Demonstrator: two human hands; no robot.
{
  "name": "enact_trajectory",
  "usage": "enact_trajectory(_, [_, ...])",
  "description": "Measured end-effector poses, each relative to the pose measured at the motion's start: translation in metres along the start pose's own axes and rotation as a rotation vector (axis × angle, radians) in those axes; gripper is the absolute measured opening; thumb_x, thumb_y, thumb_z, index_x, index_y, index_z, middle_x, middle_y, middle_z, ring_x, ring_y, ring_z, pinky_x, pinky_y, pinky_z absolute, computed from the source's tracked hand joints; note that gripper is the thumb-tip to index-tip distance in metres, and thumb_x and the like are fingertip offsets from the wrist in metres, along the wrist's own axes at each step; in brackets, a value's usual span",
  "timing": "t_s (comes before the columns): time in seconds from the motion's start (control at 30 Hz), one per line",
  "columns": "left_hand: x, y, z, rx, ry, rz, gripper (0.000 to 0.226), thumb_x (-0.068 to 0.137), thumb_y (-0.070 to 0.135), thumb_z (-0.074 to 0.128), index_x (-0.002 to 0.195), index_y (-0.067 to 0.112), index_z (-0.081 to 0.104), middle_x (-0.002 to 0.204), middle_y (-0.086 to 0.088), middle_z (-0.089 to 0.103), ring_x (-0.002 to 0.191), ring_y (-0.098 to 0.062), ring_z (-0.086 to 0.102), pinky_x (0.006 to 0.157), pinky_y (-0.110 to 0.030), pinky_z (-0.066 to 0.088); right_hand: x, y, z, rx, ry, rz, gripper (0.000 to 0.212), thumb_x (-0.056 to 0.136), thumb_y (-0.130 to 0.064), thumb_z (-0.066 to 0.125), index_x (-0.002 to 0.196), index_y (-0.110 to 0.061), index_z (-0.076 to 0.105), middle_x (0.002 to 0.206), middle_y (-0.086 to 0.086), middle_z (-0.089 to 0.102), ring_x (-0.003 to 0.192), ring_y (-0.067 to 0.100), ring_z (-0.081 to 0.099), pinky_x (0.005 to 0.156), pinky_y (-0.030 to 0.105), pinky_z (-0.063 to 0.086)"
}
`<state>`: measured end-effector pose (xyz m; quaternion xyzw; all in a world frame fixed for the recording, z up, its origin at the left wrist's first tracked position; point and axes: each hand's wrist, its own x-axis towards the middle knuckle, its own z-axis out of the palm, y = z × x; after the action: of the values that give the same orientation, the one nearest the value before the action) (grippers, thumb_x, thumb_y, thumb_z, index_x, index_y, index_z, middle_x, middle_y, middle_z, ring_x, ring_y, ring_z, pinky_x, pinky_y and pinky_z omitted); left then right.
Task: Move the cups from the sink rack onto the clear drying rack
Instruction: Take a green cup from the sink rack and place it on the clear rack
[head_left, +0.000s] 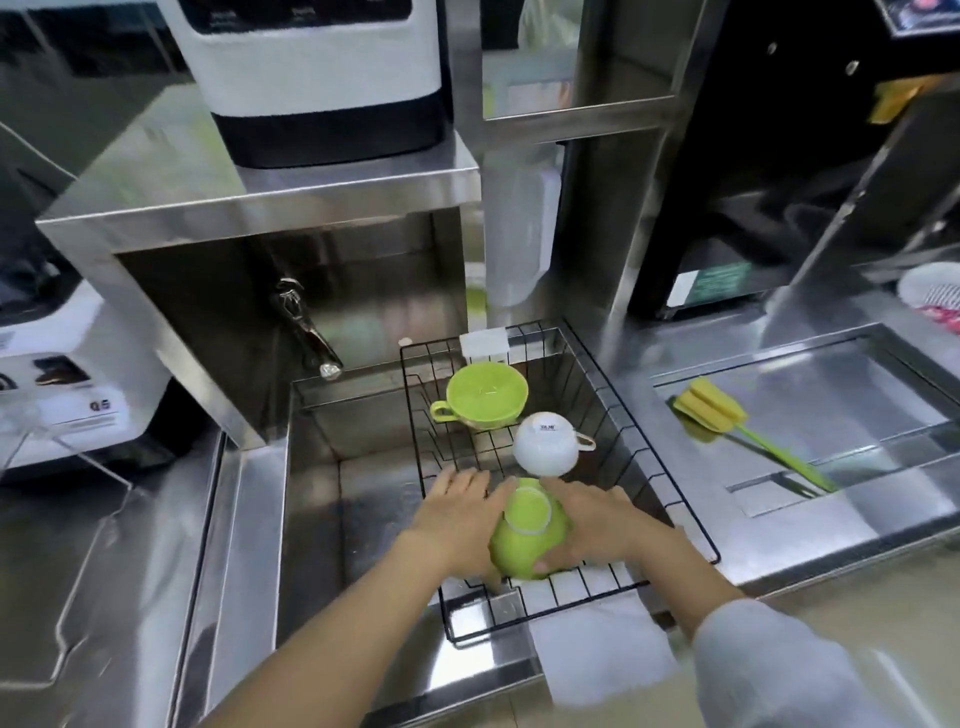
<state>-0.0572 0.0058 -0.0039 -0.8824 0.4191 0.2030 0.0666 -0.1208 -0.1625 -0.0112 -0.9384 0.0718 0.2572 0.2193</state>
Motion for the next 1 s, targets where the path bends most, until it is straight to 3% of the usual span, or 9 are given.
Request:
enact_trajectory(0.13, [0.008, 0.009, 0.018, 0.014, 0.098, -0.017, 0.108, 0.069, 0.049, 0.07, 0.144, 0.013, 0.002, 0.143, -0.017, 0.034, 0.135, -0.03, 0.026, 0.115, -0.043, 0.005, 0.005, -0.001, 0.01, 0.012, -0.01, 0.024, 0.099, 0.057, -0.052, 0.072, 0.135, -0.032, 0.014, 0.124, 0.007, 0.053, 0.118, 0.03, 0.047, 0.099, 0.053, 0.025])
enact_trajectory(0.23, [0.011, 0.015, 0.019, 0.043, 0.067, -0.044, 0.105, 0.075, 0.033, 0.069, 0.145, 0.009, -0.005, 0.15, -0.026, 0.021, 0.14, -0.035, 0.018, 0.117, -0.042, 0.006, 0.007, -0.004, 0.011, 0.002, -0.007, 0.038, 0.102, 0.058, -0.047, 0.074, 0.136, -0.03, 0.01, 0.126, 0.008, 0.051, 0.119, 0.03, 0.045, 0.1, 0.053, 0.026])
enact_trajectory(0.33, [0.016, 0.015, 0.02, 0.035, 0.031, -0.093, 0.097, 0.082, 0.02, 0.063, 0.144, 0.011, -0.01, 0.15, -0.033, 0.013, 0.137, -0.04, 0.024, 0.112, -0.044, 0.019, 0.011, -0.007, 0.012, 0.046, -0.001, 0.039, 0.103, 0.057, -0.044, 0.075, 0.136, -0.03, 0.011, 0.126, 0.009, 0.05, 0.118, 0.029, 0.045, 0.098, 0.051, 0.028])
enact_trajectory(0.4, [0.021, 0.014, 0.021, -0.005, 0.039, -0.094, 0.096, 0.081, 0.024, 0.066, 0.145, 0.012, -0.005, 0.145, -0.031, 0.026, 0.13, -0.04, 0.037, 0.106, -0.045, 0.029, 0.012, -0.007, 0.013, 0.072, 0.028, 0.035, 0.097, 0.054, -0.045, 0.075, 0.131, -0.03, 0.017, 0.121, 0.007, 0.053, 0.114, 0.028, 0.049, 0.094, 0.049, 0.031])
enact_trajectory(0.5, [0.023, 0.01, 0.023, -0.058, 0.118, -0.054, 0.098, 0.074, 0.038, 0.072, 0.143, 0.013, 0.007, 0.128, -0.022, 0.046, 0.116, -0.038, 0.048, 0.099, -0.045, 0.033, 0.007, -0.008, 0.01, 0.119, 0.043, 0.018, 0.09, 0.05, -0.044, 0.075, 0.122, -0.032, 0.024, 0.113, 0.001, 0.058, 0.108, 0.024, 0.051, 0.094, 0.051, 0.034])
enact_trajectory(0.67, [0.01, 0.004, 0.006, -0.142, 0.257, -0.024, 0.106, 0.063, 0.065, 0.067, 0.142, 0.018, 0.014, 0.126, -0.015, 0.049, 0.115, -0.034, 0.047, 0.101, -0.043, 0.029, -0.007, -0.012, -0.009, 0.191, 0.124, -0.034, 0.109, 0.045, -0.05, 0.076, 0.136, -0.036, 0.019, 0.124, -0.01, 0.054, 0.119, 0.019, 0.048, 0.103, 0.056, 0.032])
enact_trajectory(0.8, [-0.01, -0.015, -0.029, -0.102, 0.414, -0.031, 0.103, 0.063, 0.048, 0.073, 0.143, 0.023, 0.013, 0.128, -0.01, 0.047, 0.118, -0.03, 0.045, 0.106, -0.041, 0.023, -0.02, -0.037, -0.038, 0.232, 0.275, -0.108, 0.104, 0.054, -0.038, 0.082, 0.138, -0.036, 0.02, 0.115, -0.014, 0.049, 0.117, 0.017, 0.046, 0.106, 0.044, 0.033])
enact_trajectory(0.93, [-0.044, -0.043, -0.066, -0.087, 0.581, -0.031, 0.097, 0.065, 0.05, 0.069, 0.144, 0.025, 0.018, 0.132, -0.009, 0.047, 0.12, -0.029, 0.045, 0.111, -0.047, 0.016, -0.028, -0.072, -0.065, 0.262, 0.388, -0.24, 0.113, 0.049, -0.045, 0.081, 0.142, -0.033, 0.018, 0.138, -0.004, 0.046, 0.128, 0.015, 0.04, 0.109, 0.047, 0.031])
enact_trajectory(1.0, [-0.066, -0.062, -0.08, -0.027, 0.721, -0.023, 0.096, 0.058, 0.052, 0.072, 0.139, 0.024, 0.029, 0.123, -0.009, 0.056, 0.11, -0.031, 0.055, 0.108, -0.053, 0.024, -0.033, -0.097, -0.078, 0.27, 0.451, -0.303, 0.113, 0.049, -0.043, 0.083, 0.141, -0.034, 0.019, 0.142, -0.006, 0.042, 0.131, 0.013, 0.037, 0.111, 0.046, 0.029])
